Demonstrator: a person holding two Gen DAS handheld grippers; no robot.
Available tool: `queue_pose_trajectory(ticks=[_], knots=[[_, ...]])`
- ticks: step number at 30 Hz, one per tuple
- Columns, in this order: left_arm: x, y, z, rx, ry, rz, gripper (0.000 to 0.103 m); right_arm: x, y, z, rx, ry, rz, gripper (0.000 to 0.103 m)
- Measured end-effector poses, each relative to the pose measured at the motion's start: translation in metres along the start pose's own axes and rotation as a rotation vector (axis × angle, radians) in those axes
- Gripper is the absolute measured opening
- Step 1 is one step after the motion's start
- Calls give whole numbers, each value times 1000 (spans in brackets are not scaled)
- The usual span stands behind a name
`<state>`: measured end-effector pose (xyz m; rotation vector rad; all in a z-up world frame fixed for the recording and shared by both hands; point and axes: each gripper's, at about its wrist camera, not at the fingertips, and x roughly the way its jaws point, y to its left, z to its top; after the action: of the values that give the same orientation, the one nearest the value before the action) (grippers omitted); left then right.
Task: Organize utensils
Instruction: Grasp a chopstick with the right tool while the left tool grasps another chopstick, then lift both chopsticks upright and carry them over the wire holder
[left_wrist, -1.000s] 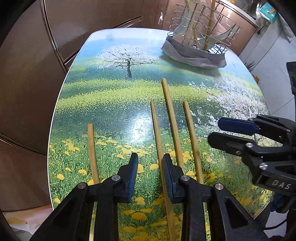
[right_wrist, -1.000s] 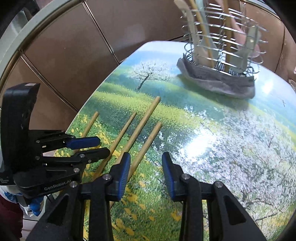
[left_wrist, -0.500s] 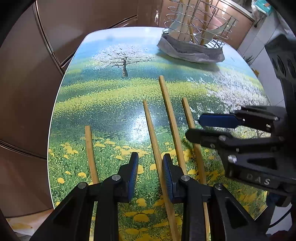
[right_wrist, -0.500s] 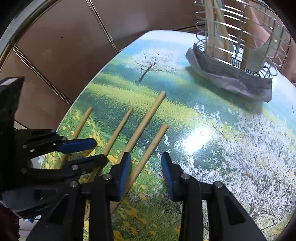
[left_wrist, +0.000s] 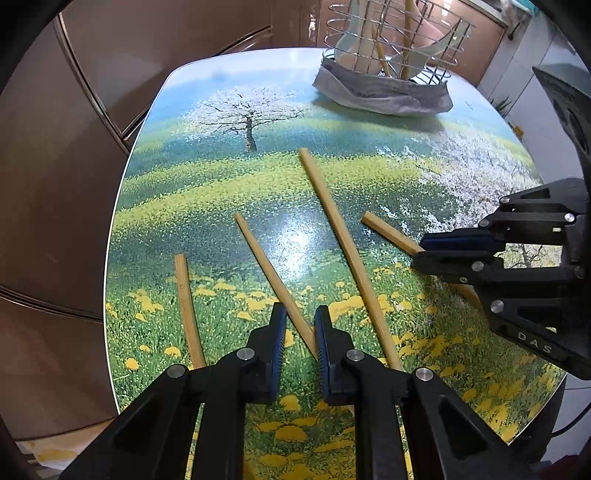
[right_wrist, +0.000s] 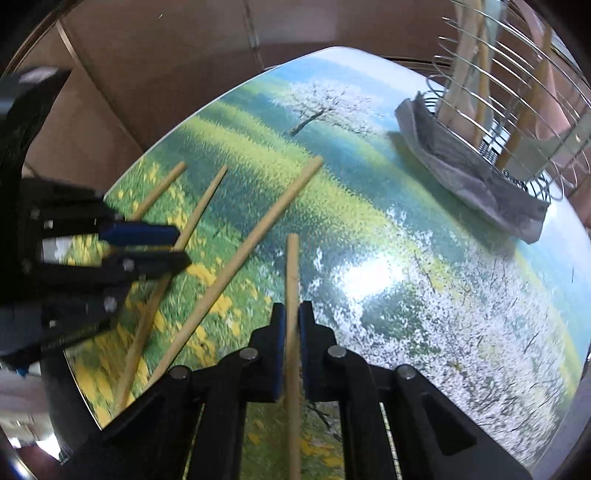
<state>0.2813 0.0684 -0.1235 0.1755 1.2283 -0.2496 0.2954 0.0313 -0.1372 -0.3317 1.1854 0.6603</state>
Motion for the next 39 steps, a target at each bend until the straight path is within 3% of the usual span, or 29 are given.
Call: queue_pose_trajectory(ticks=[9, 16, 25, 31, 39], knots=[[4, 7, 13, -72, 49, -10, 7, 6, 4, 10, -98, 99, -18, 7], [7, 2, 17, -7, 71, 18, 7, -3, -9, -11, -131, 139, -18, 7], [11, -10, 22, -22, 94, 68, 7, -4, -12, -14, -153, 163, -21, 7], [8, -14, 16, -85, 23, 63, 6, -2, 1, -15, -158, 135, -34, 6], [-22, -5, -8, -155, -112, -5, 6, -25, 7, -46, -120, -16, -10, 6]])
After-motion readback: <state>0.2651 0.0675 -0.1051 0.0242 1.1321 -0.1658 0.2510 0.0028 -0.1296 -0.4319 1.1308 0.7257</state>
